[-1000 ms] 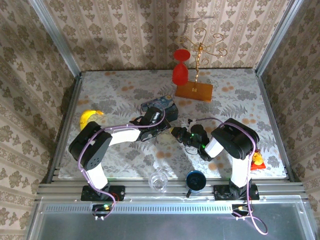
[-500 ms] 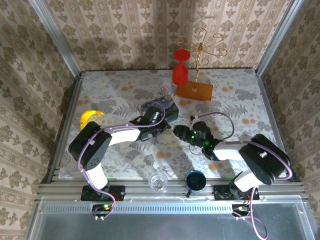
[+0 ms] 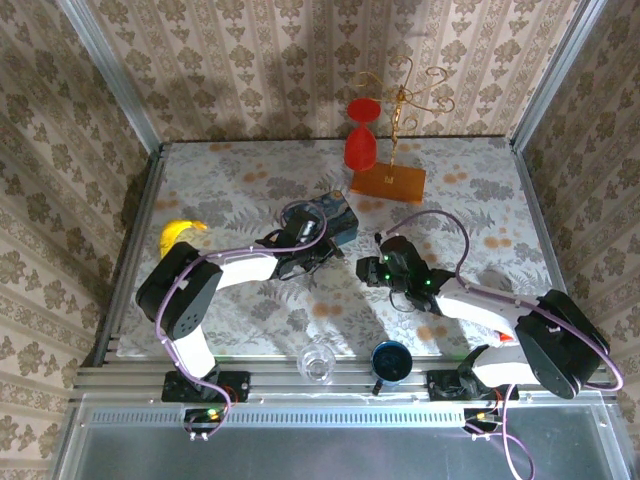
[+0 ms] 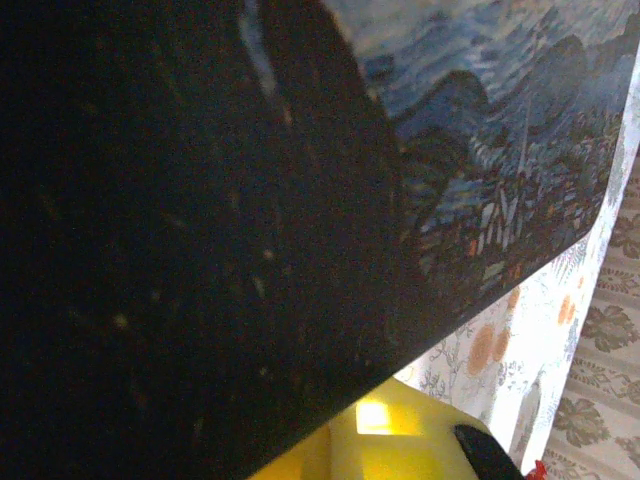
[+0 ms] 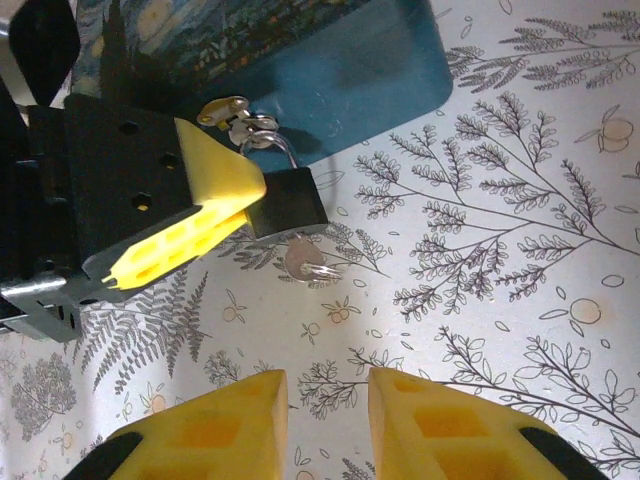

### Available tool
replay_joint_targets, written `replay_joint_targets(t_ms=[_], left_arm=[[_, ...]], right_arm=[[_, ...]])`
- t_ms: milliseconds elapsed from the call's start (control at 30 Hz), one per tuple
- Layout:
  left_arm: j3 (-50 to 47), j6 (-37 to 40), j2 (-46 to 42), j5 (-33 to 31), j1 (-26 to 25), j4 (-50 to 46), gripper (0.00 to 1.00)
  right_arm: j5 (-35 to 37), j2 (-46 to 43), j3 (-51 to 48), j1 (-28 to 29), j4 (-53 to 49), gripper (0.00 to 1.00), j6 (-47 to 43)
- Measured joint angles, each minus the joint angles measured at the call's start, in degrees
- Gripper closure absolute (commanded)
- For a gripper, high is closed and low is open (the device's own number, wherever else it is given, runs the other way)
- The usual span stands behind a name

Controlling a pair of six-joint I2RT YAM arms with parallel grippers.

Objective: Unlock the padlock with the key

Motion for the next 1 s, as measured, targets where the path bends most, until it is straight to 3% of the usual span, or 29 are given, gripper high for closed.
replay_joint_targets(t_ms=[433, 1000], left_arm=[[0.00, -2.73, 0.00, 4.46, 0.52, -0.20, 1.00], [0.00, -3.28, 0.00, 6.99, 1.27, -0.46, 1.00]], right_arm=[[-0.04, 11.50, 11.76, 2.16, -7.67, 0.78, -8.44], [3.23, 17.90, 20.57, 4.83, -16.55, 0.77, -13.81]])
